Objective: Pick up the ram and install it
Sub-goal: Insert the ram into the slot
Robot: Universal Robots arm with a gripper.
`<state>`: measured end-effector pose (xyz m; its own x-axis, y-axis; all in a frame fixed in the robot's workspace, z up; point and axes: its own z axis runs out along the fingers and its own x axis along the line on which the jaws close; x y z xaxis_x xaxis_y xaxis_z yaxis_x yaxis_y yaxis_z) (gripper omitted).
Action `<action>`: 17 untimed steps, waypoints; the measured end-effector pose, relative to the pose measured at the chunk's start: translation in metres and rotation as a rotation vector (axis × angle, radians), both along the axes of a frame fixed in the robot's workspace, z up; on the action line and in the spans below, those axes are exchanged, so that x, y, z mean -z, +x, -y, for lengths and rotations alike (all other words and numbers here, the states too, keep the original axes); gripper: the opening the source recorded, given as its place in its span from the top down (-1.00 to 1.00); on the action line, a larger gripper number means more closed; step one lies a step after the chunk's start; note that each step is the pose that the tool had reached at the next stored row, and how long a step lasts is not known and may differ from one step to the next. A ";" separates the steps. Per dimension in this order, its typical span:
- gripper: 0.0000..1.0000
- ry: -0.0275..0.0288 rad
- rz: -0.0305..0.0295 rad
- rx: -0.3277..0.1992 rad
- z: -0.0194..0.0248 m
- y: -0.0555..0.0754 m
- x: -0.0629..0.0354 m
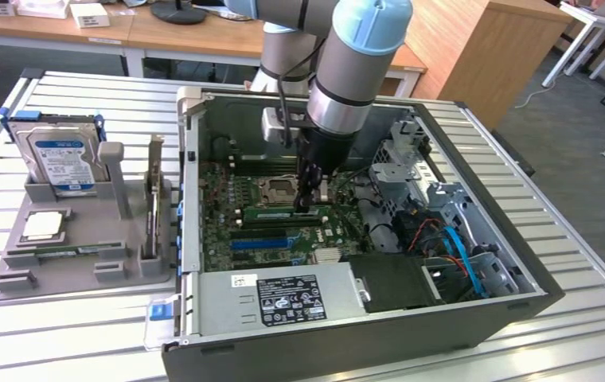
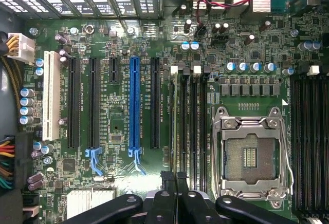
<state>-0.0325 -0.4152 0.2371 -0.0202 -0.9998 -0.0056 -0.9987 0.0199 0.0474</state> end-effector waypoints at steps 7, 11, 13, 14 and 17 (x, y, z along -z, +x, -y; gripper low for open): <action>0.76 0.0005 0.0002 -0.006 -0.0005 0.000 0.0003; 0.76 0.0000 0.0000 -0.006 -0.0007 0.000 0.0003; 0.76 0.0001 0.0000 -0.006 -0.0007 0.000 0.0007; 0.76 0.0003 0.0001 -0.006 -0.0008 0.000 0.0012; 0.76 -0.0001 -0.0001 -0.006 -0.0007 0.000 0.0015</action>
